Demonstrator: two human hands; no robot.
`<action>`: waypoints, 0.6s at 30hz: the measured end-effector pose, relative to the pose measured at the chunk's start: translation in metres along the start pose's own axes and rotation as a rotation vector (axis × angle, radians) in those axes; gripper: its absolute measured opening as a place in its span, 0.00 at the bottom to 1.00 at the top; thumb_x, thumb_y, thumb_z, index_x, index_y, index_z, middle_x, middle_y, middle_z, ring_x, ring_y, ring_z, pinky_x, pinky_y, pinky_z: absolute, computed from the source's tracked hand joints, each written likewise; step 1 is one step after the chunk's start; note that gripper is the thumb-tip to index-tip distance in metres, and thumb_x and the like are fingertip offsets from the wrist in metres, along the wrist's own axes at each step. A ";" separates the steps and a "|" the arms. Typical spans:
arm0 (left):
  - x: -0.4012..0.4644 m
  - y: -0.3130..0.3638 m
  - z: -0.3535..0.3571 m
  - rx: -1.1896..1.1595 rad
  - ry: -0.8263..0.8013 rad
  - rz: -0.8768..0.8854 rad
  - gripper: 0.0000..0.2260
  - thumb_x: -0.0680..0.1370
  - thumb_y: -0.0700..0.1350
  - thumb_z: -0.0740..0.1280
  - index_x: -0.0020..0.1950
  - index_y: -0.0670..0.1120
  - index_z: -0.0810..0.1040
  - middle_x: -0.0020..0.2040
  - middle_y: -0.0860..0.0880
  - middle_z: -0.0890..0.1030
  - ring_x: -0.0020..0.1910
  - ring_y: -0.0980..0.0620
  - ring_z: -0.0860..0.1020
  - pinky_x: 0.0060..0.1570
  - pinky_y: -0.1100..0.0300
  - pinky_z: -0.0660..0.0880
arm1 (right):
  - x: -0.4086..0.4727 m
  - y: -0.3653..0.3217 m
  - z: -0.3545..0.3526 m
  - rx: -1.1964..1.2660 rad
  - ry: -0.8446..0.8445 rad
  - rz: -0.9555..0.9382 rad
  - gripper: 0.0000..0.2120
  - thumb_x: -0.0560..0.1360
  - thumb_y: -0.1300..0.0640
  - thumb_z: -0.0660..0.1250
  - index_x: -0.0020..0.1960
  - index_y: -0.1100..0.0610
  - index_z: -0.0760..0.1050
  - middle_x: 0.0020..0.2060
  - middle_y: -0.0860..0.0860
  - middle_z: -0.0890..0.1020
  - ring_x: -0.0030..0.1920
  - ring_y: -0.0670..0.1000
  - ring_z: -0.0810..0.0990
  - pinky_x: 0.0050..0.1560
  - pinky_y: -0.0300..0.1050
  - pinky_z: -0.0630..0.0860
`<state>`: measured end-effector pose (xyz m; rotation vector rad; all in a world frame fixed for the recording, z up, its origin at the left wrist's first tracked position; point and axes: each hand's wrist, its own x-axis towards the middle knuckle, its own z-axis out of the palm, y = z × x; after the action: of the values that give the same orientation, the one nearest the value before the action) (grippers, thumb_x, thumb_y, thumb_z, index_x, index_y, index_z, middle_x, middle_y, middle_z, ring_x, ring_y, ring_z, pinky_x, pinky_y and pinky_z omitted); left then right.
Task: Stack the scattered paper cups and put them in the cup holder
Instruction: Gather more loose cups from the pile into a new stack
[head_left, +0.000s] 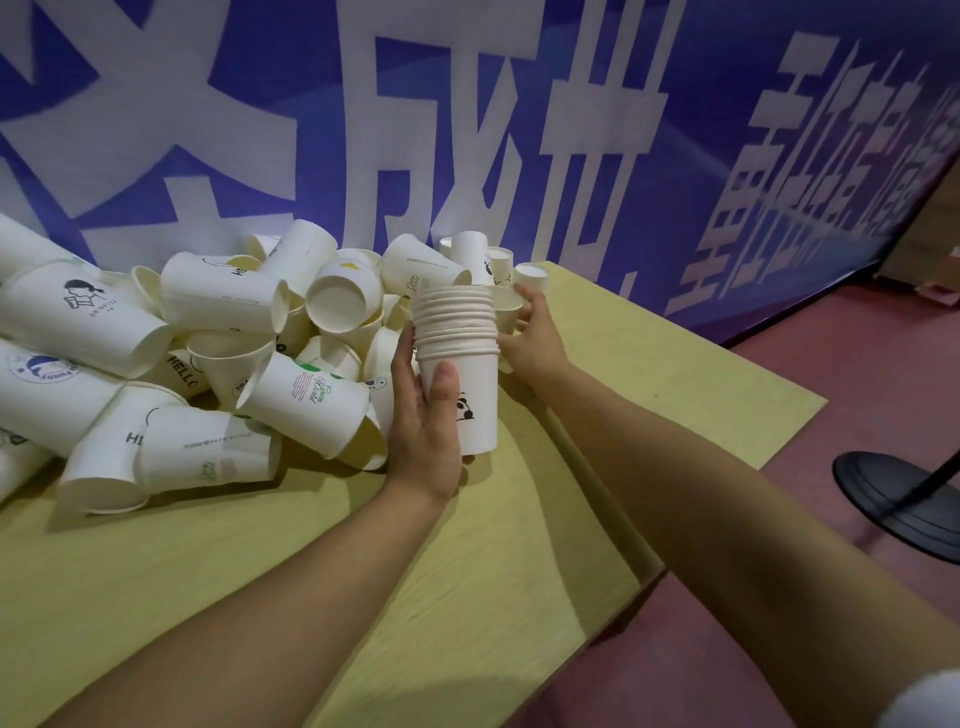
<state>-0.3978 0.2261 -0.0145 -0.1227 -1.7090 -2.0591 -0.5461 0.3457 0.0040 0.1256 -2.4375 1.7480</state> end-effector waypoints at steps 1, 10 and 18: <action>0.000 0.000 0.001 0.004 0.001 0.006 0.27 0.78 0.56 0.59 0.77 0.59 0.58 0.58 0.58 0.78 0.46 0.65 0.82 0.41 0.68 0.77 | -0.001 0.001 -0.001 0.021 0.026 -0.007 0.40 0.73 0.56 0.77 0.77 0.47 0.59 0.67 0.51 0.74 0.65 0.53 0.76 0.60 0.50 0.79; -0.005 0.002 0.002 0.130 -0.153 0.048 0.32 0.76 0.63 0.62 0.79 0.61 0.57 0.70 0.48 0.76 0.59 0.54 0.80 0.53 0.61 0.79 | -0.033 -0.044 -0.048 0.399 0.213 -0.096 0.29 0.77 0.54 0.72 0.73 0.49 0.63 0.64 0.55 0.74 0.60 0.56 0.78 0.56 0.54 0.82; -0.015 0.009 0.002 0.283 -0.282 0.040 0.26 0.74 0.69 0.60 0.70 0.78 0.54 0.71 0.67 0.70 0.68 0.70 0.70 0.61 0.69 0.71 | -0.088 -0.077 -0.060 0.291 -0.074 -0.147 0.26 0.76 0.52 0.72 0.70 0.46 0.65 0.61 0.56 0.76 0.57 0.56 0.81 0.52 0.53 0.83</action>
<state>-0.3811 0.2310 -0.0111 -0.3680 -2.1299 -1.8156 -0.4441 0.3767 0.0811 0.3957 -2.1415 2.0493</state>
